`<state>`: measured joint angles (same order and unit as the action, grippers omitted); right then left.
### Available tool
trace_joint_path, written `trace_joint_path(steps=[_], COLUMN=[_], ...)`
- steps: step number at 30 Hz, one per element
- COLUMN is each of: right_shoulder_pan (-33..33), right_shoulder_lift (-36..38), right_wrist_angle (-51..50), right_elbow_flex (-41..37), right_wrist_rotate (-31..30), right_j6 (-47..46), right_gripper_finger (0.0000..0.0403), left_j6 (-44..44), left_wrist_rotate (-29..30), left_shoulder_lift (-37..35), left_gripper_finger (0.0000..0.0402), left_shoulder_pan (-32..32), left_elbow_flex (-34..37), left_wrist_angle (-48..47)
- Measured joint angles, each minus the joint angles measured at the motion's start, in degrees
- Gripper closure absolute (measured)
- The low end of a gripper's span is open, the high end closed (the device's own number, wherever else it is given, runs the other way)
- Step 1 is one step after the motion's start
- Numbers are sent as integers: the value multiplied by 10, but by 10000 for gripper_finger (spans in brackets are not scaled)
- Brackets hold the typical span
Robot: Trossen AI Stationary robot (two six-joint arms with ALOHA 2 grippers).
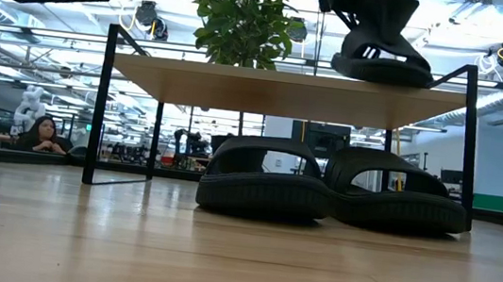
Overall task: Pick and place slides into the shelf
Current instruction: Put the black slides on the shelf
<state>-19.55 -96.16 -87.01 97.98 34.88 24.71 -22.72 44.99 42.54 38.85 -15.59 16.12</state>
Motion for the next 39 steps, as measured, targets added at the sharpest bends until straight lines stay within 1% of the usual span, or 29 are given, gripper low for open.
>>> trace_joint_path(steps=[9, 15, 22, 30, 35, 39], right_shoulder_pan=[0, 1, 1, 0, 0, 0], right_shoulder_lift=[0, 0, -1, -1, -1, -1], right_wrist_angle=[29, 51, 61, 61, 59, 61], right_elbow_flex=[-14, -14, -14, -14, -14, -14], right_wrist_rotate=[-3, -56, -93, -105, -138, -144], right_j6=[0, 0, -5, -15, -15, -16], right_gripper_finger=[396, 389, 372, 359, 338, 307], left_j6=[0, 0, 0, 0, 0, 0], left_wrist_rotate=[0, 0, 0, 0, 0, 0], left_shoulder_lift=[0, 0, 0, 0, 0, 0], left_gripper_finger=[382, 382, 382, 382, 382, 382], left_shoulder_pan=[0, 0, 0, 0, 0, 0], left_elbow_flex=[0, 0, 0, 0, 0, 0], left_wrist_angle=[0, 0, 0, 0, 0, 0])
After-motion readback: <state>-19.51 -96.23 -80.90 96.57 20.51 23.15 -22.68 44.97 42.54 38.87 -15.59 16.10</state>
